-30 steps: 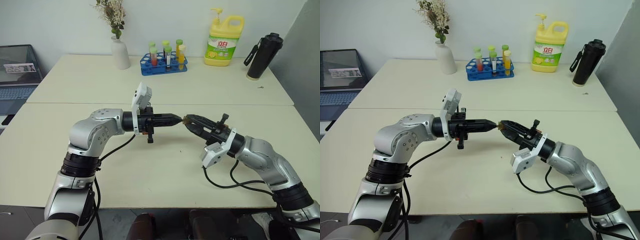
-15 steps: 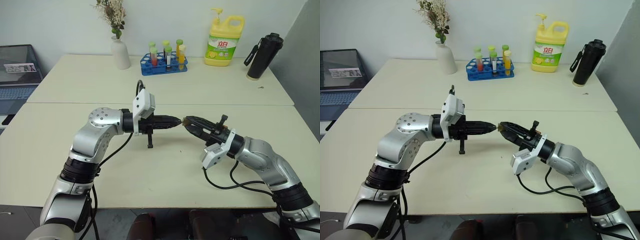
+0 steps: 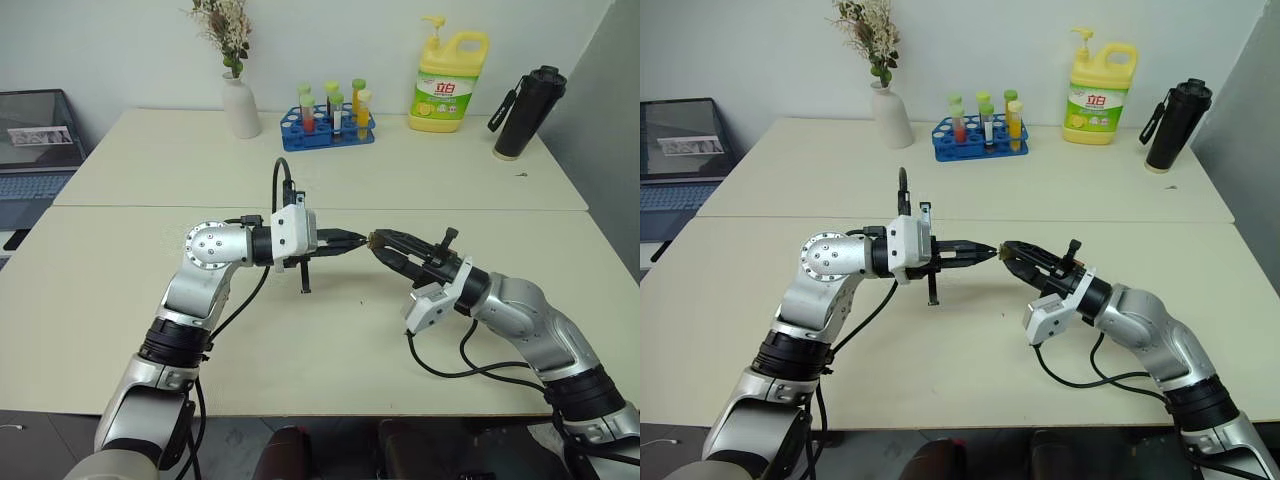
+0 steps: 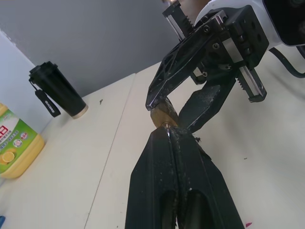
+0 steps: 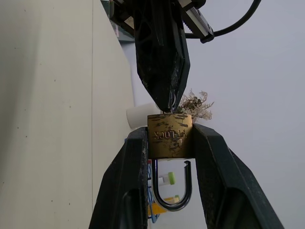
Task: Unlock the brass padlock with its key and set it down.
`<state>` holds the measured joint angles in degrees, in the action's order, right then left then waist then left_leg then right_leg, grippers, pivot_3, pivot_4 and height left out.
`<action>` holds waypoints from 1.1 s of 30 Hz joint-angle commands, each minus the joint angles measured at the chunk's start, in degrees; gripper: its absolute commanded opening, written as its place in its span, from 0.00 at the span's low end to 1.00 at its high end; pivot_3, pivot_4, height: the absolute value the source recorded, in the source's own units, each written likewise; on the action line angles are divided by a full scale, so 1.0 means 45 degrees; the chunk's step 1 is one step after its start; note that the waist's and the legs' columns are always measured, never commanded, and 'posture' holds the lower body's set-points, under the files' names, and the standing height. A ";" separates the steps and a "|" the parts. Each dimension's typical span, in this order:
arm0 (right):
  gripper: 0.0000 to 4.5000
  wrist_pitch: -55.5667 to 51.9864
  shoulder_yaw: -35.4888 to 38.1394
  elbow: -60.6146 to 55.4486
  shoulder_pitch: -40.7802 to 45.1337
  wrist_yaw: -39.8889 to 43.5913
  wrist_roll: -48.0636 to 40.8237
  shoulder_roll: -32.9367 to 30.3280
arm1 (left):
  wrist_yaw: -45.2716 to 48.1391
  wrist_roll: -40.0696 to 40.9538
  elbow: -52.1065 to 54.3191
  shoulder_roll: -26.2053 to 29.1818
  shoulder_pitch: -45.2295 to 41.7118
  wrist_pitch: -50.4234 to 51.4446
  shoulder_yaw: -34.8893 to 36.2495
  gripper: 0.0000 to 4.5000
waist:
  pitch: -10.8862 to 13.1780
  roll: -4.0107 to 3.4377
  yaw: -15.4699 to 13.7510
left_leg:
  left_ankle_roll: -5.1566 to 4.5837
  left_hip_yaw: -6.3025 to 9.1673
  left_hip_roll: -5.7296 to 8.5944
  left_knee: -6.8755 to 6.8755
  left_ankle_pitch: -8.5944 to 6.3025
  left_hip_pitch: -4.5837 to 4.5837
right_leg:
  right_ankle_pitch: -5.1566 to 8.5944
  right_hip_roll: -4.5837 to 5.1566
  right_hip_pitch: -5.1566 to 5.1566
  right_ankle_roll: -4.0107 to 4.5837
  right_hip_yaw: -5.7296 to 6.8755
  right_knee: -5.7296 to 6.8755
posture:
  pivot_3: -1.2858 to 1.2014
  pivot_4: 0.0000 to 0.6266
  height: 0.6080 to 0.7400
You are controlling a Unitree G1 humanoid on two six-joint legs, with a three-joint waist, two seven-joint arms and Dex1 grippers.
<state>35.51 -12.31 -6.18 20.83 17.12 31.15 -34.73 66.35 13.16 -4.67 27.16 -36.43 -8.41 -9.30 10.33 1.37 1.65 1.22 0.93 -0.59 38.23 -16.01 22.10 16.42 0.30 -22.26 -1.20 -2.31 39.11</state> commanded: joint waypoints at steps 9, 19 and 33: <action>0.21 0.0077 0.0285 -0.0416 0.0185 -0.0167 -0.0376 0.0146 | -0.0441 0.0736 0.0444 -0.0222 -0.0132 0.2435 0.0070 0.04 | 0.0000 0.0000 0.0005 | -0.0001 0.0001 -0.0001 0.0000 -0.0001 0.0000 | 0.0000 -0.0002 0.0000 -0.0001 0.0000 0.0002 | 0.52 0.24 1.00; 0.21 0.0078 0.0309 -0.0405 0.0132 -0.0046 -0.0495 0.0141 | -0.0861 0.4459 0.2440 0.0387 -0.0495 1.0347 0.0925 0.46 | 0.0000 0.0000 0.0018 | 0.0002 0.0010 -0.0009 0.0000 0.0001 0.0000 | 0.0001 -0.0009 -0.0001 -0.0001 0.0005 0.0006 | 0.52 0.24 1.00; 0.21 -0.0103 0.0317 -0.0380 0.0199 0.0159 -0.0704 0.0248 | -0.2054 0.4104 0.2346 -0.0075 -0.1114 1.0837 0.0471 0.46 | 0.0000 0.0000 0.0004 | 0.0048 0.0008 -0.0005 0.0026 0.0027 0.0000 | 0.0000 -0.0008 0.0005 -0.0001 -0.0001 0.0017 | 0.52 0.24 1.00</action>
<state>34.95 -12.02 -6.01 20.94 17.81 29.18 -33.64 57.02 32.51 5.64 26.88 -40.52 42.06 -6.99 10.33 1.37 1.67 1.43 0.97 -0.61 38.35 -15.88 22.10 16.42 0.26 -22.23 -1.20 -2.32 39.19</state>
